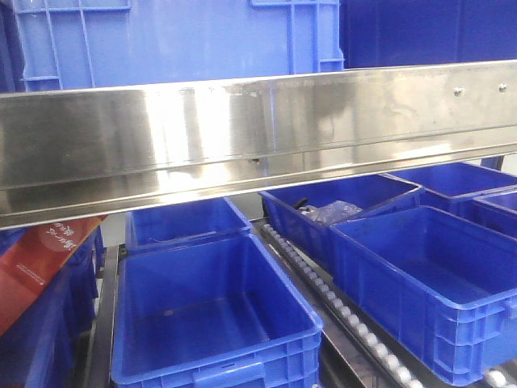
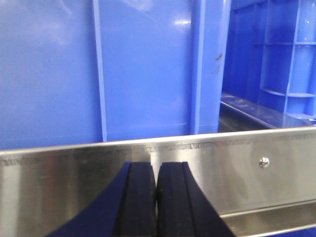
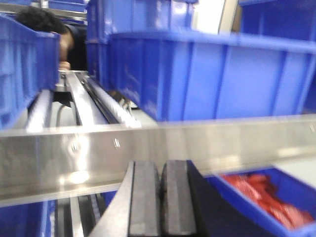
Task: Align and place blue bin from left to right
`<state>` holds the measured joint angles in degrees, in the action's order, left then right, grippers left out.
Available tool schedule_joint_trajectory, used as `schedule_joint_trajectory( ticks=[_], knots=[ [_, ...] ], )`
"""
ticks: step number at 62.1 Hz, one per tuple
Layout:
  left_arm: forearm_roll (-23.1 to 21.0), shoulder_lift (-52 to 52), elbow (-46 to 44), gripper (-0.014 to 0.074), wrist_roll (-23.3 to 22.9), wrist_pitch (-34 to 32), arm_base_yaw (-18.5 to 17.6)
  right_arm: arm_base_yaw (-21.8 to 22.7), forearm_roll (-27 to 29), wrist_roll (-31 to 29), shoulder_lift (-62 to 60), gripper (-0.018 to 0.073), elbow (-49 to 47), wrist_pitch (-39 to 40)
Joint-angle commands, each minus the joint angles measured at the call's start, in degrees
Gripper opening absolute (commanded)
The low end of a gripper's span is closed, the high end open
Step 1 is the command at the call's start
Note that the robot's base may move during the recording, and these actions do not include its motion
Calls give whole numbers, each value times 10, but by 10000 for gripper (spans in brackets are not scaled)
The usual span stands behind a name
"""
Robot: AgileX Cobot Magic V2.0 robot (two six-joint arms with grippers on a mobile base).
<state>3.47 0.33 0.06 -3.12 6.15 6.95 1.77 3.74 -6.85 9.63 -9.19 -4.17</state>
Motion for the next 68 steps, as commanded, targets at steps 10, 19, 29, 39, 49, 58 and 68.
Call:
schedule_joint_trajectory(
  ticks=[10, 19, 29, 39, 49, 58, 68],
  knots=[
    [-3, -3, -1, 1, 1, -13, 1, 10, -16, 17, -96, -78, 92, -5],
    [-3, -3, -1, 1, 1, -13, 1, 10, -16, 17, -96, -78, 92, -41],
    [-3, -3, -1, 1, 1, -13, 1, 10, -16, 17, -96, -78, 92, -41],
    [-3, -3, -1, 1, 1, -13, 1, 10, -11, 17, -96, -78, 92, -40],
    [-3, -3, -1, 1, 1, -13, 1, 10, -11, 17, -96, -78, 92, -40],
    [-3, -3, -1, 1, 1, -13, 1, 10, -11, 17, -96, -78, 92, -40],
    [-3, -3, -1, 1, 1, -13, 1, 10, -11, 17, -96, -78, 92, -40]
  ],
)
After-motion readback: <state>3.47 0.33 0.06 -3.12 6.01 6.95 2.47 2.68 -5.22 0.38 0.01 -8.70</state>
